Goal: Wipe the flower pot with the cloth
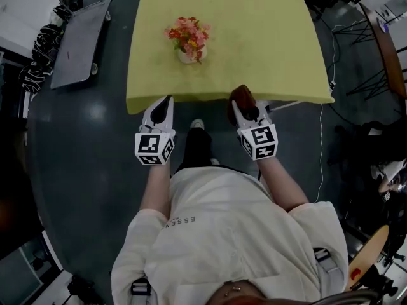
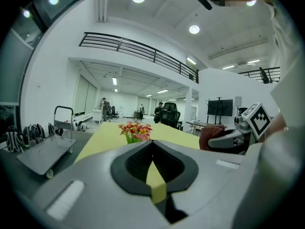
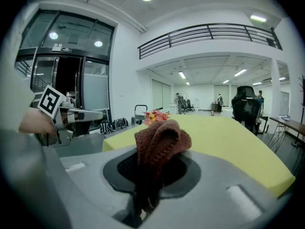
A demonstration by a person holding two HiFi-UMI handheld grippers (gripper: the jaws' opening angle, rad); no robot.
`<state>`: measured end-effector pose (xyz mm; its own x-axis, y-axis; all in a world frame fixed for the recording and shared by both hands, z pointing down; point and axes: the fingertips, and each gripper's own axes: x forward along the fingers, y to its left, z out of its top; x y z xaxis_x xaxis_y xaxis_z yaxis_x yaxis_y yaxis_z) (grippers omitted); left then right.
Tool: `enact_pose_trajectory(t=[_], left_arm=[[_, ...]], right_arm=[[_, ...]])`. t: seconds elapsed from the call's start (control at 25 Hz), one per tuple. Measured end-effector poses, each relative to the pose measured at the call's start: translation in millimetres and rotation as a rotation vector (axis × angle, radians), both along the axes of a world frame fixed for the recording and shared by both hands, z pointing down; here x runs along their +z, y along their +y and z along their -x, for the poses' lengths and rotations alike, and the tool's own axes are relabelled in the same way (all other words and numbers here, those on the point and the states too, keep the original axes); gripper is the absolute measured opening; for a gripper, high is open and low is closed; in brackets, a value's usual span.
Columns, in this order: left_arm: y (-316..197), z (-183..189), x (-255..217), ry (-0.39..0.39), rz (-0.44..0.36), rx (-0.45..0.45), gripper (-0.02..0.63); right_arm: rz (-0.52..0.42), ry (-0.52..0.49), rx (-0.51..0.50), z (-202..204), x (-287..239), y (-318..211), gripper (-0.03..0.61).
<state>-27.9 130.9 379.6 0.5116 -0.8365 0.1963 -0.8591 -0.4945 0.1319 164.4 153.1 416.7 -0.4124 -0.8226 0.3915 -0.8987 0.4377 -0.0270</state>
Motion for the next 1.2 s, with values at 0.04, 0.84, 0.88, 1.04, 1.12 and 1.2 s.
enact_pose_trajectory(t=[0.04,0.84,0.88,1.04,1.12,1.2], left_arm=[[-11,2,3,0.003,0.004,0.002,0.015],[-184,2,77,-0.007,0.178,0.209,0.015],[-188,-1,80,-0.012,0.183,0.221,0.015],[-196,-21,96,-0.047,0.211,0.299,0.015],[-199,-29,106,-0.067,0.237,0.329,0.015],[-204,-31,111,-0.069,0.269,0.334,0.015]], right_arm=[[0.0,0.002,0.007,1,1,-11,0.055],[0.168,0.047,0.05,42,61,-179,0.055],[0.183,0.048,0.036,44,68,-181,0.055],[0.252,0.034,-0.08,67,93,-179,0.055],[0.288,0.015,-0.145,84,101,-177,0.055],[0.319,-0.004,-0.182,97,108,-179,0.055]])
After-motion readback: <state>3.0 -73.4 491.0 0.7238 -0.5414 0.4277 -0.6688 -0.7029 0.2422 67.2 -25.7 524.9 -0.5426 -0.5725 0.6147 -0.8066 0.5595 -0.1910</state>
